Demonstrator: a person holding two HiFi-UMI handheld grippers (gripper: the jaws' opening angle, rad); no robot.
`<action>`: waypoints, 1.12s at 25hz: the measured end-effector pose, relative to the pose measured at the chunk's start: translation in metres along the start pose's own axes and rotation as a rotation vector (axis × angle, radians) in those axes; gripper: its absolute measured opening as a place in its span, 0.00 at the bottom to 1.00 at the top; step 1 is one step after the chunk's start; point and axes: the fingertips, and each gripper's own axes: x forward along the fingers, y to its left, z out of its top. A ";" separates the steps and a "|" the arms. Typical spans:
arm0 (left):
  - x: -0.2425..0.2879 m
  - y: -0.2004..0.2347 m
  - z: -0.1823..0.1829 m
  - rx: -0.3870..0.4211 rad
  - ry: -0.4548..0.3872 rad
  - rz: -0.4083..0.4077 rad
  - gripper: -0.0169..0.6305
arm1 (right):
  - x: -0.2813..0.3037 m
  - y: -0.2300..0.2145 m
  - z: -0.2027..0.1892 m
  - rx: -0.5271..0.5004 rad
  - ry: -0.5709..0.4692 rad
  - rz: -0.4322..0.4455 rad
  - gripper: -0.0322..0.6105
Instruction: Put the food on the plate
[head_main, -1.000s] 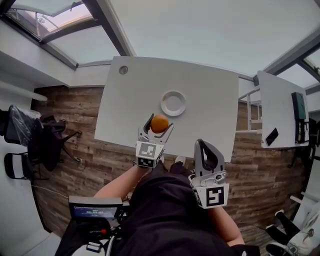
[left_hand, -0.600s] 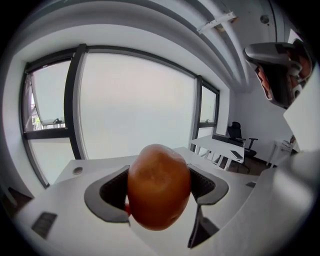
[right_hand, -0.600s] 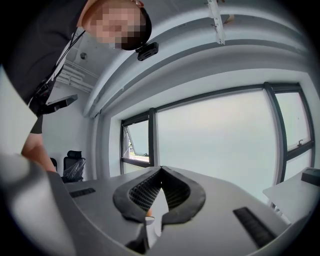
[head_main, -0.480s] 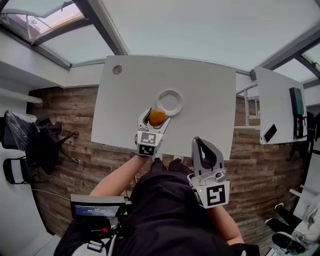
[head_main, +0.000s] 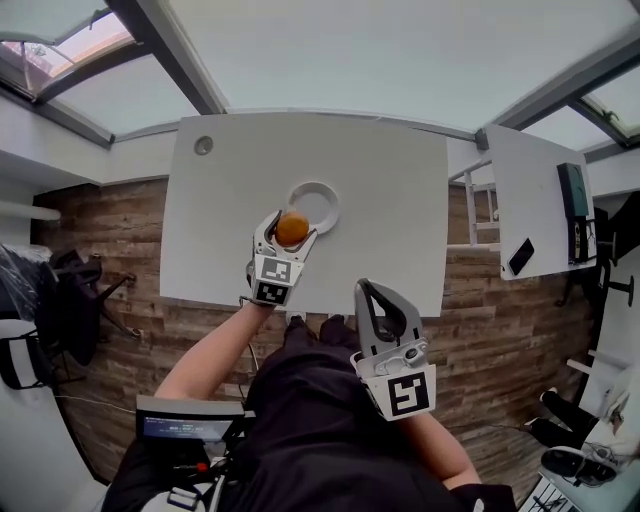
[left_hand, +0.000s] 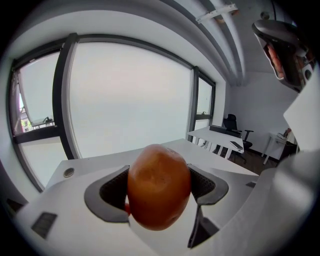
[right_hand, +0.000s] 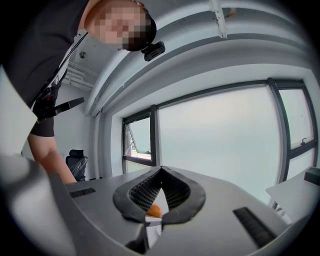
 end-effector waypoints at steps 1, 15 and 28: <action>0.006 0.002 -0.004 0.009 0.000 -0.001 0.55 | -0.001 -0.001 -0.001 -0.004 0.004 -0.002 0.06; 0.046 0.010 -0.031 -0.107 0.089 -0.027 0.55 | -0.024 -0.006 0.007 -0.011 0.013 -0.094 0.06; 0.072 0.017 -0.054 -0.079 0.108 -0.025 0.55 | -0.021 0.003 -0.002 -0.004 0.039 -0.068 0.06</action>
